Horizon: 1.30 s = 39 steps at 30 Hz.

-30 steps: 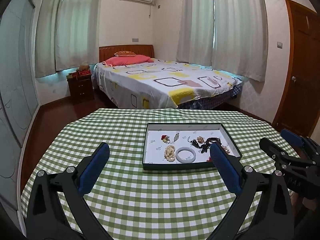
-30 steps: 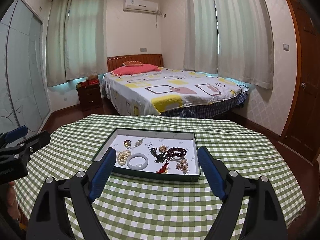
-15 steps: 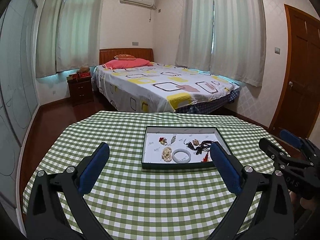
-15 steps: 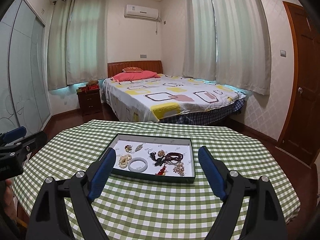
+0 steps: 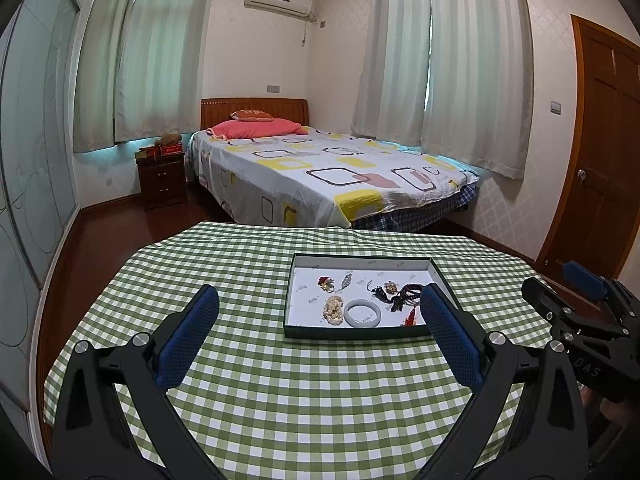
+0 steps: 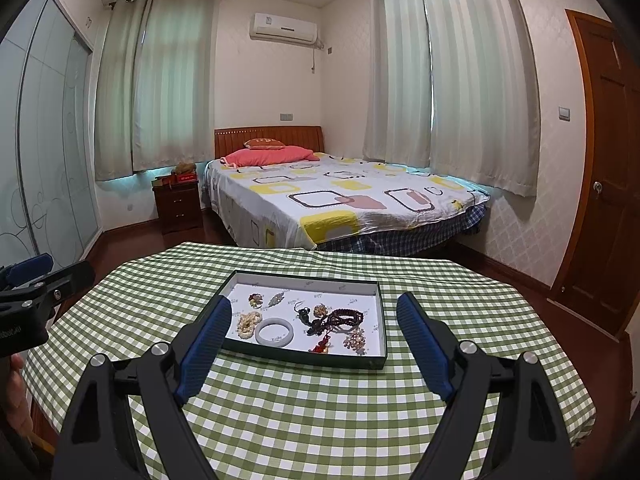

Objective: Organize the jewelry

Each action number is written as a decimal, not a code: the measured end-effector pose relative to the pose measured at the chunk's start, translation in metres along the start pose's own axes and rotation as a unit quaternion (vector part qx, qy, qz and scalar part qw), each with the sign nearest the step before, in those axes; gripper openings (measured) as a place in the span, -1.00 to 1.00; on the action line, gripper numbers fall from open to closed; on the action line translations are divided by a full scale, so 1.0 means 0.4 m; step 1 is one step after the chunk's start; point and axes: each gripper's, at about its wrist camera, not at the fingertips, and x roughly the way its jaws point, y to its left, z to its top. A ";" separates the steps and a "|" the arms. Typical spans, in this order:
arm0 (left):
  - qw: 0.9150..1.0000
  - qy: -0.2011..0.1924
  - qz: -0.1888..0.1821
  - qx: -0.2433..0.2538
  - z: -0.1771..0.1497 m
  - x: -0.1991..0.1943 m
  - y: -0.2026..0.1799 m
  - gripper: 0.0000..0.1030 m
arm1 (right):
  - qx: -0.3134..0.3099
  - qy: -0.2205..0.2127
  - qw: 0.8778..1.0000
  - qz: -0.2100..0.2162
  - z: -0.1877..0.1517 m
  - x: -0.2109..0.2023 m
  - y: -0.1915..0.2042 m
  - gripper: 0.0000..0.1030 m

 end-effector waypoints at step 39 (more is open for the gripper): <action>1.000 -0.001 0.009 -0.003 0.003 -0.007 0.007 0.90 | -0.002 -0.003 1.000 0.000 0.005 0.005 0.003 0.59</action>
